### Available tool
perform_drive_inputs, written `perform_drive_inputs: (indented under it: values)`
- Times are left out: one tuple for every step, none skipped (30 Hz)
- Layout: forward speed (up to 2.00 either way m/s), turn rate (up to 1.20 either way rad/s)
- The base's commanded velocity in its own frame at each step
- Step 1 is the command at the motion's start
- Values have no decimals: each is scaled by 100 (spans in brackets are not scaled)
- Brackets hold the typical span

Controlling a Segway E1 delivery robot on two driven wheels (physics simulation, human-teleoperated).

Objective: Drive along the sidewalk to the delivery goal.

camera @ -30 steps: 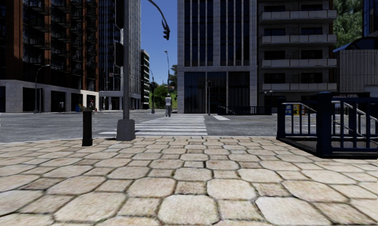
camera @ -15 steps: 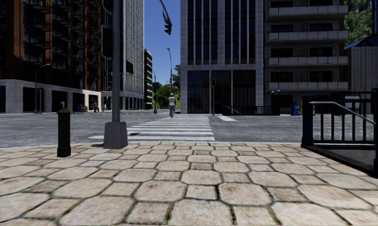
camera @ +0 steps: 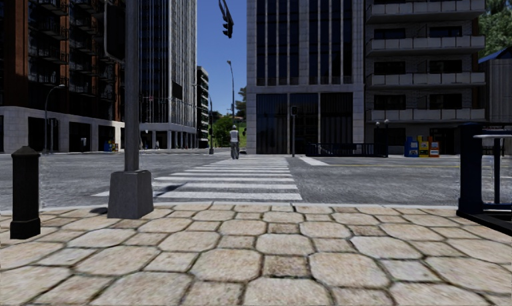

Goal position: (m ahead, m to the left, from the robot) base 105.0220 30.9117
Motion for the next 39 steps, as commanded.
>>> perform_drive_inputs:
  values:
    - [174,16]
    - [174,16]
    - [174,16]
    - [174,16]
    - [174,16]
    - [174,16]
    - [174,16]
    - [174,16]
    - [174,16]
    - [174,17]
    - [174,18]
    - [174,18]
    - [174,18]
    - [174,18]
    - [174,18]
    - [174,19]
    - [174,20]
    - [174,20]
    - [174,20]
    - [174,20]
    - [174,20]
    - [174,20]
    - [174,20]
    - [174,20]
    - [174,20]
    - [174,20]
    - [174,20]
    - [174,20]
    - [174,20]
    - [174,21]
    - [174,25]
    - [174,25]
    - [174,30]
    - [174,31]
    - [174,31]
    - [174,32]
    - [174,32]
    - [174,32]
    - [174,32]
